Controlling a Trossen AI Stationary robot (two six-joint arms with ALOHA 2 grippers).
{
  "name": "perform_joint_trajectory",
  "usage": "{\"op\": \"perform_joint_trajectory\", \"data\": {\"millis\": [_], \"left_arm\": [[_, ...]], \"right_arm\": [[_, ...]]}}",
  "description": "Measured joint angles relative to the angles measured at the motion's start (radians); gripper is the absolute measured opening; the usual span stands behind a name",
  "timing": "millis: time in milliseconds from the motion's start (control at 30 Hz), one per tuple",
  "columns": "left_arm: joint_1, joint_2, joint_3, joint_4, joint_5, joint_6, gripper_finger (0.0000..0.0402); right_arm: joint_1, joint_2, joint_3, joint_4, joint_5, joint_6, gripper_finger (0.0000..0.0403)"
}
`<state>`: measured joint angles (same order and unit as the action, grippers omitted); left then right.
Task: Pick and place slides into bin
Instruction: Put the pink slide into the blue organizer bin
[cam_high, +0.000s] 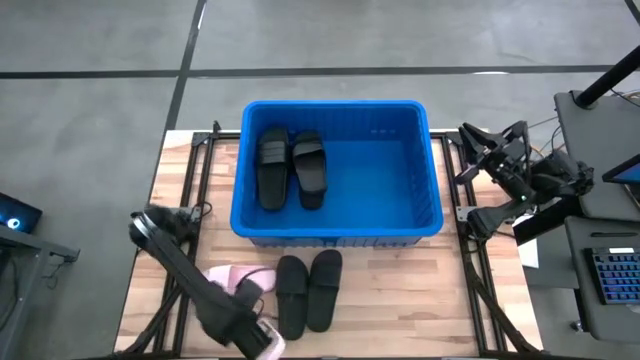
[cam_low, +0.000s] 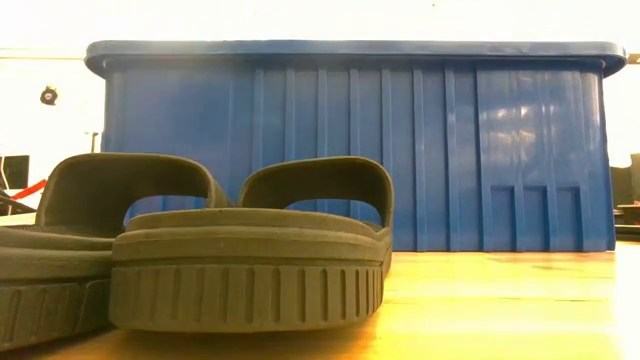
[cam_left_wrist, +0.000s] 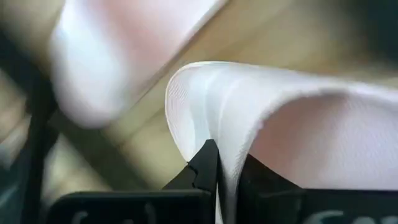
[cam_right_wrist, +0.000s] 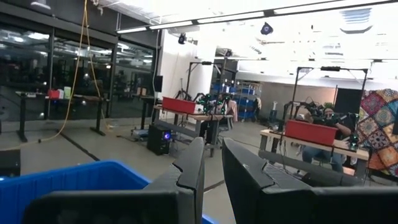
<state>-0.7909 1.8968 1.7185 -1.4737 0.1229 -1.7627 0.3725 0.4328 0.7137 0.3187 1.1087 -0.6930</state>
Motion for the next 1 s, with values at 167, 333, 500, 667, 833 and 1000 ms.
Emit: {"op": "perform_joint_trajectory", "data": {"millis": [167,333,500,667,833,1000], "left_arm": [[0.057,-0.209,0.018,0.238,-0.423,0.081,0.0001],[0.192,-0.332,0.020,0.487,-0.619,0.482,0.0001],[0.417,-0.345,0.020,0.791,-0.679,1.121,0.0000],[0.666,-0.308,0.020,0.898,-0.681,1.420,0.0000],[0.873,-0.247,0.017,0.928,-0.707,1.526,0.0000],[0.960,-0.142,0.021,0.976,-0.702,1.775,0.0000]], "right_arm": [[0.000,0.000,0.013,0.000,0.000,0.001,0.0048],[0.000,0.000,0.015,0.000,0.000,0.003,0.0048],[0.000,0.000,0.015,0.000,0.000,0.004,0.0048],[0.000,0.000,0.017,0.000,0.000,0.005,0.0048],[0.000,0.000,0.026,0.000,0.003,0.055,0.0048],[0.000,0.001,0.032,0.001,0.003,0.124,0.0048]]}}
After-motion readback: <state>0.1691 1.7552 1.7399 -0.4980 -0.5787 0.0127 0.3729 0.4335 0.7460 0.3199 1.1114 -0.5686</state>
